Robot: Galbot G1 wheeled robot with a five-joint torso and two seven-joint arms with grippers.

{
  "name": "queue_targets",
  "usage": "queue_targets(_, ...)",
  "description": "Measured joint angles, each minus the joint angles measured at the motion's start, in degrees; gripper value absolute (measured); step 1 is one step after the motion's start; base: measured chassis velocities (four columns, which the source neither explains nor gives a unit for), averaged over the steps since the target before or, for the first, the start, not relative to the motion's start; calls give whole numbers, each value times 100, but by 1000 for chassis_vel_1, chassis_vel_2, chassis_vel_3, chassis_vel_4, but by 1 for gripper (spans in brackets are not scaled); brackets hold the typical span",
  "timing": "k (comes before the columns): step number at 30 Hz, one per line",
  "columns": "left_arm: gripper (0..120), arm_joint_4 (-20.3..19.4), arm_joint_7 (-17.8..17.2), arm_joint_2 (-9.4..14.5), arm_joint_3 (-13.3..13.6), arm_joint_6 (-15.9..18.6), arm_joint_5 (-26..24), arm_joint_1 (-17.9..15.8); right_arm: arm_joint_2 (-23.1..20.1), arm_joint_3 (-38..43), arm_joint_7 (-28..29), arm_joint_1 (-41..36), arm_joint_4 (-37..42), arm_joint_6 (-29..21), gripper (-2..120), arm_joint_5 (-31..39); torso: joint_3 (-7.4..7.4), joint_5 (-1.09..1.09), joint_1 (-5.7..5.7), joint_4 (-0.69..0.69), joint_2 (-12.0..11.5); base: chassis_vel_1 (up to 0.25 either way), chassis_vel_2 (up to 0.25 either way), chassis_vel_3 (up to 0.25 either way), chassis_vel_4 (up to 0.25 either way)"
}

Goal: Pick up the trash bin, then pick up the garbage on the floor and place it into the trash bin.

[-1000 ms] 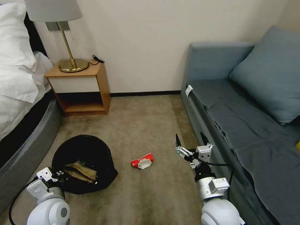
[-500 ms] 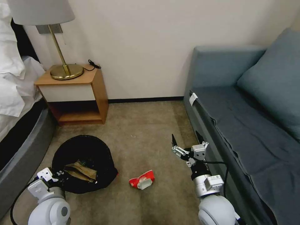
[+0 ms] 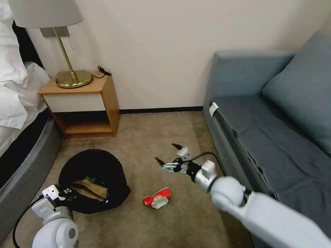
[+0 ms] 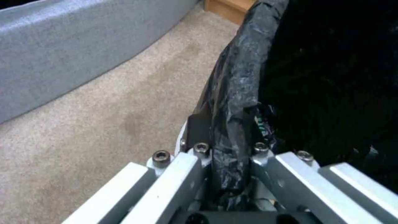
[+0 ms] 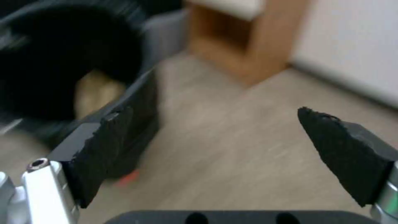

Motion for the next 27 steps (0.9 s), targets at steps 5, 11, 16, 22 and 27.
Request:
queue_targets(5, 3, -45, 16, -52, 21, -42, 66, 46, -270, -1845, -1363, 2014, -470, -968, 100, 1145, 0, 0, 0, 0, 0, 0, 0, 0, 0)
queue_targets(11, 3, -65, 31, -74, 10, -71, 107, 68, 155, -3147, -3179, 3565, -1786, -1212, 100, 180, 0, -1, 0, 2, 0, 0, 0, 0, 0)
queue_targets(16, 3, 49, 55, -124, 11, -158, 171, 59, 885, -4176, -4115, 4150, -3249, -444, 100, -709, 0, -2, 0, 0, 0, 0, 0, 0, 0)
queue_targets(22, 3, 115, 78, -137, -8, -231, 192, 58, 1662, -4598, -4214, 4145, -4441, 201, 100, -990, 0, -1, 0, 0, 0, 0, 0, 0, 0)
queue_targets(27, 3, 123, 79, -129, -43, -249, 191, 71, 2310, -4776, -4261, 3988, -5271, 735, 100, -1232, 0, -1, 0, 2, 0, 0, 0, 0, 0)
